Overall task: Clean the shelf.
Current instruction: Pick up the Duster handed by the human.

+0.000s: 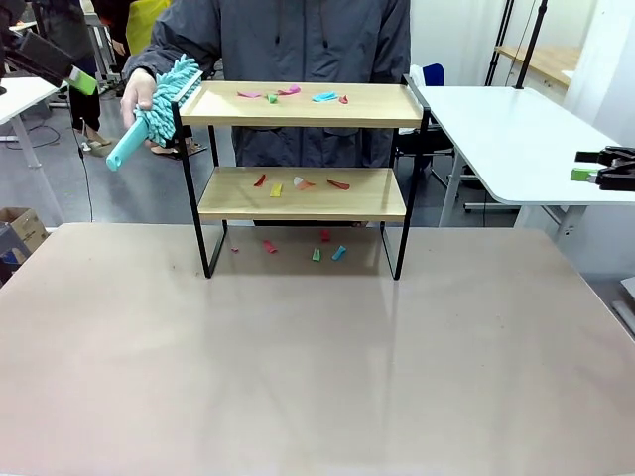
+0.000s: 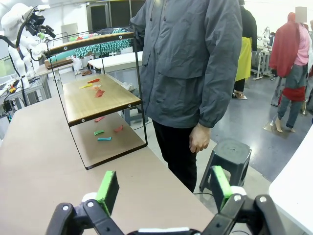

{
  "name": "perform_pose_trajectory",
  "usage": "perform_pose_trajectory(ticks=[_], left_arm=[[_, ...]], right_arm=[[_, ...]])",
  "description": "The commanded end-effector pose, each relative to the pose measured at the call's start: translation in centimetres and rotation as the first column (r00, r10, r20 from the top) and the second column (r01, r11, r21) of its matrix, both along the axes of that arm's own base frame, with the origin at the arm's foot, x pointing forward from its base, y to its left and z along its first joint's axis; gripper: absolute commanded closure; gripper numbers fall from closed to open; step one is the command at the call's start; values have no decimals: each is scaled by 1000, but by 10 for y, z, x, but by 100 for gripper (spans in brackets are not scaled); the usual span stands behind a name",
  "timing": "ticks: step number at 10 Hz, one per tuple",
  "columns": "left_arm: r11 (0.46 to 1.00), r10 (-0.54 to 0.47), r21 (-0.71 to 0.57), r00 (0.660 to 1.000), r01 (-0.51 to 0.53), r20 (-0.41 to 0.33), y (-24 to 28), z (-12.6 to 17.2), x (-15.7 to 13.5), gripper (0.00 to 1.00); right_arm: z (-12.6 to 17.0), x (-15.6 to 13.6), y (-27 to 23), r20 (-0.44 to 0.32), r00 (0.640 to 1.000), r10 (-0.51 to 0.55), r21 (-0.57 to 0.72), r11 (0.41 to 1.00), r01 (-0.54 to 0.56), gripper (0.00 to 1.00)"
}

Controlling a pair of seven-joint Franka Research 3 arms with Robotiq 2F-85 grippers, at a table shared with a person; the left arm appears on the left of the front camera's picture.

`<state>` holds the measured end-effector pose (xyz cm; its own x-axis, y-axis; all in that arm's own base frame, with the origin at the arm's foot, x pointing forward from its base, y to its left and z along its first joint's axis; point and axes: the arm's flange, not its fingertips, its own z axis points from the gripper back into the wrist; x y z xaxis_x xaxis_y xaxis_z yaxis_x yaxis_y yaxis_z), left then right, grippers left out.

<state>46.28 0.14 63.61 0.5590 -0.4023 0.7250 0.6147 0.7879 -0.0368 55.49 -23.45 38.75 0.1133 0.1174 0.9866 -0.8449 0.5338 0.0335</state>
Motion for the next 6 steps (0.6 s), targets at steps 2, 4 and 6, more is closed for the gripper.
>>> perform_pose_trajectory(ticks=[2,4,6], left_arm=[[999,-40,26,999,40,4,6,3,-4,0],[999,-40,26,999,40,4,6,3,-4,0],[988,120,97,992,-124,39,-16,1,-12,0]], right_arm=[[2,1,2,2,1000,0,-2,1000,0,0],[2,1,2,2,1000,0,-2,1000,0,0],[2,1,2,2,1000,0,-2,1000,0,0]])
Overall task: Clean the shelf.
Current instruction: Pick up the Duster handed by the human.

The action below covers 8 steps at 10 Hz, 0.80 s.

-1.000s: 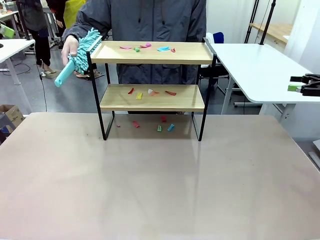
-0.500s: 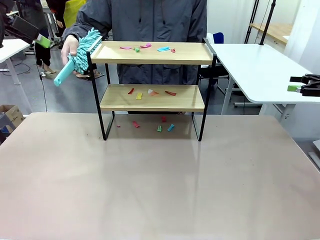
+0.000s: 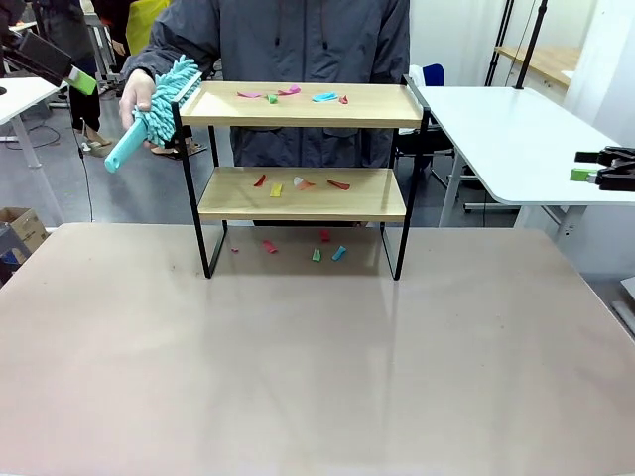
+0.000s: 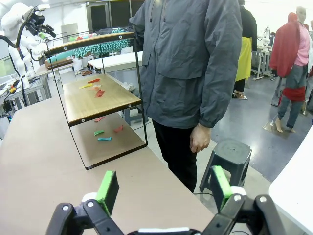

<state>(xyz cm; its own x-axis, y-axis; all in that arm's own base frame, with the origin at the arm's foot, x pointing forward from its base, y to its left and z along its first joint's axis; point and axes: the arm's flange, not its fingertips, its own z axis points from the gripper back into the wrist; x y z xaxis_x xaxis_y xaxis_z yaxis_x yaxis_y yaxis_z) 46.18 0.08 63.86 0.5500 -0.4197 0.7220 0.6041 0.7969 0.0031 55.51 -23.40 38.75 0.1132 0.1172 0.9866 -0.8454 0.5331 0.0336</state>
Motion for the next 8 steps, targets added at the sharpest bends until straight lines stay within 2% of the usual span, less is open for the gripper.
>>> perform_pose_trajectory(ticks=[1,3,5,8], left_arm=[[967,217,127,976,-219,32,-31,-2,-16,0],[938,298,172,953,-301,42,-54,-13,-17,0],[948,276,173,961,-267,-30,-67,-33,-18,0],[954,273,147,959,-260,-80,-75,-51,-18,0]], right_arm=[[2,1,1,2,1000,-1,-2,1000,1,0],[2,1,1,2,1000,-1,-2,1000,1,0],[2,1,1,2,1000,-1,-2,1000,1,0],[2,1,1,2,1000,-1,-2,1000,1,0]])
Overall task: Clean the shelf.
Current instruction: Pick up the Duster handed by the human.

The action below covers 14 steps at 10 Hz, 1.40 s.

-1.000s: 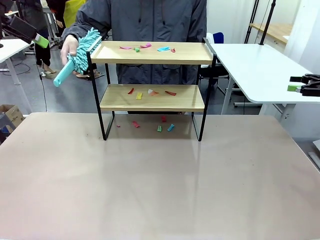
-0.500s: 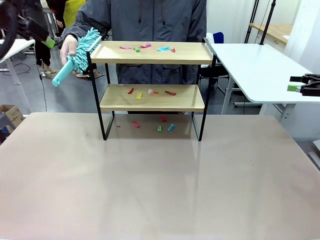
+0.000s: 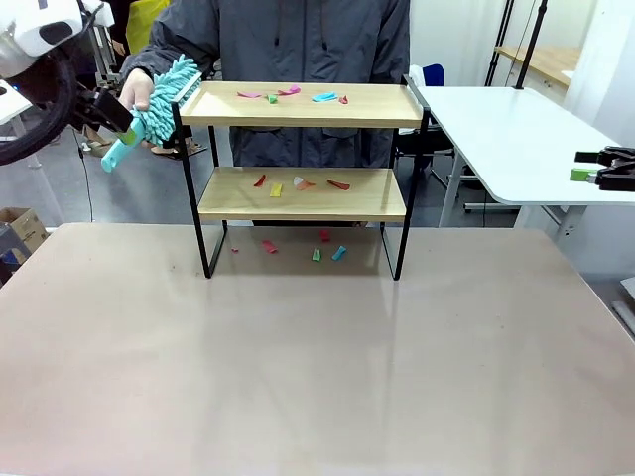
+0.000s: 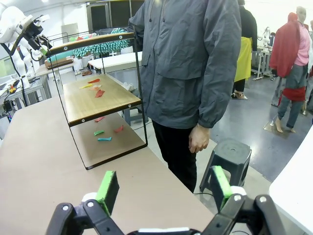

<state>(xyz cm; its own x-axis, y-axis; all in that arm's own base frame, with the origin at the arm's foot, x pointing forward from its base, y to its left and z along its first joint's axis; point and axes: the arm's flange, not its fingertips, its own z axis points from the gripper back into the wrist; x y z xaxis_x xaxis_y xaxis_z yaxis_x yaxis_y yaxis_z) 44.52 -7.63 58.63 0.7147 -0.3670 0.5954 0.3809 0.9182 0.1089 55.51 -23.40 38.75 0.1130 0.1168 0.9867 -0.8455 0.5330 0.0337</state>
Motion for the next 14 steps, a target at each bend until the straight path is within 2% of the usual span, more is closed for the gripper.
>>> perform_pose_trajectory(ticks=[1,4,8,9,10,11,12,13,14], left_arm=[[999,13,-46,1000,-14,-16,-1,-5,1,0],[998,56,-36,998,-58,-35,-10,-28,5,0],[993,112,-31,994,-112,-6,-9,-35,10,0],[992,120,-25,993,-121,-16,-8,-34,9,58],[992,127,-19,992,-128,-22,-8,-35,10,58],[991,131,-13,991,-131,-28,-8,-37,10,100],[991,133,-10,991,-133,-35,-8,-39,13,63],[990,141,-11,989,-142,-35,-8,-40,13,100],[988,152,-14,988,-152,-36,-7,-39,13,100]], right_arm=[[2,1,1,2,1000,-1,-3,1000,1,0],[2,1,1,2,1000,-1,-3,1000,1,0],[2,1,1,2,1000,-1,-3,1000,1,0],[2,1,1,2,1000,-1,-3,1000,1,0],[2,1,1,2,1000,-1,-3,1000,1,0],[2,1,1,2,1000,-1,-3,1000,1,0],[2,1,1,2,1000,-1,-3,1000,1,0],[2,1,1,2,1000,-1,-3,1000,1,0],[2,1,1,2,1000,-1,-3,1000,1,0]])
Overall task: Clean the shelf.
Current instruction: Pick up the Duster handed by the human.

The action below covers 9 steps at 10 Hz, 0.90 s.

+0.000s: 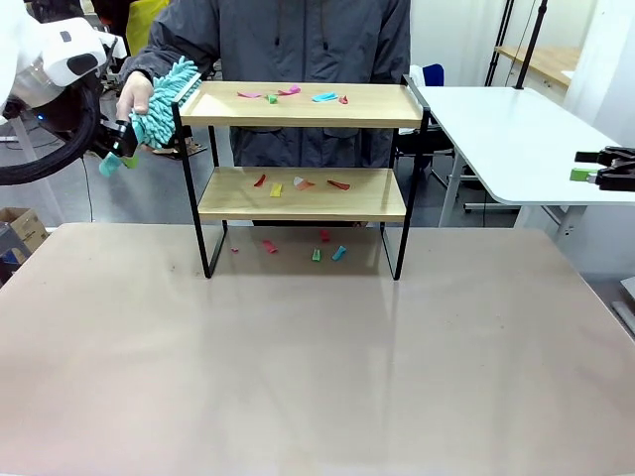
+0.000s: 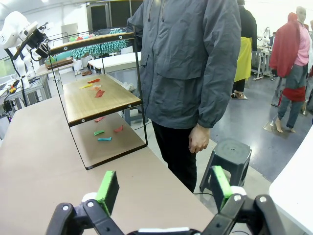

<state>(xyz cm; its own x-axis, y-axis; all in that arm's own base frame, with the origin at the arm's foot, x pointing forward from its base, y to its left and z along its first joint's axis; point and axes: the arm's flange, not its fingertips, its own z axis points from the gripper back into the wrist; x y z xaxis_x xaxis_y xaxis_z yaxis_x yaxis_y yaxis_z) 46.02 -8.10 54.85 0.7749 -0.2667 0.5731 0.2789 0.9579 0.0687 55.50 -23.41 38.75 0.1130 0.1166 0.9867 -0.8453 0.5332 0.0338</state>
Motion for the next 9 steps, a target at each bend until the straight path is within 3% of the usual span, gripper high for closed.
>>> perform_pose_trajectory(ticks=[1,8,9], left_arm=[[998,58,12,998,-58,6,-1,0,-1,100],[986,169,-12,985,-168,23,4,3,-1,100],[989,141,-45,989,-142,-36,7,4,-3,100]], right_arm=[[2,1,1,2,1000,-1,-3,1000,1,0],[2,1,1,2,1000,-1,-3,1000,1,0],[2,1,1,2,1000,-1,-3,1000,1,0]])
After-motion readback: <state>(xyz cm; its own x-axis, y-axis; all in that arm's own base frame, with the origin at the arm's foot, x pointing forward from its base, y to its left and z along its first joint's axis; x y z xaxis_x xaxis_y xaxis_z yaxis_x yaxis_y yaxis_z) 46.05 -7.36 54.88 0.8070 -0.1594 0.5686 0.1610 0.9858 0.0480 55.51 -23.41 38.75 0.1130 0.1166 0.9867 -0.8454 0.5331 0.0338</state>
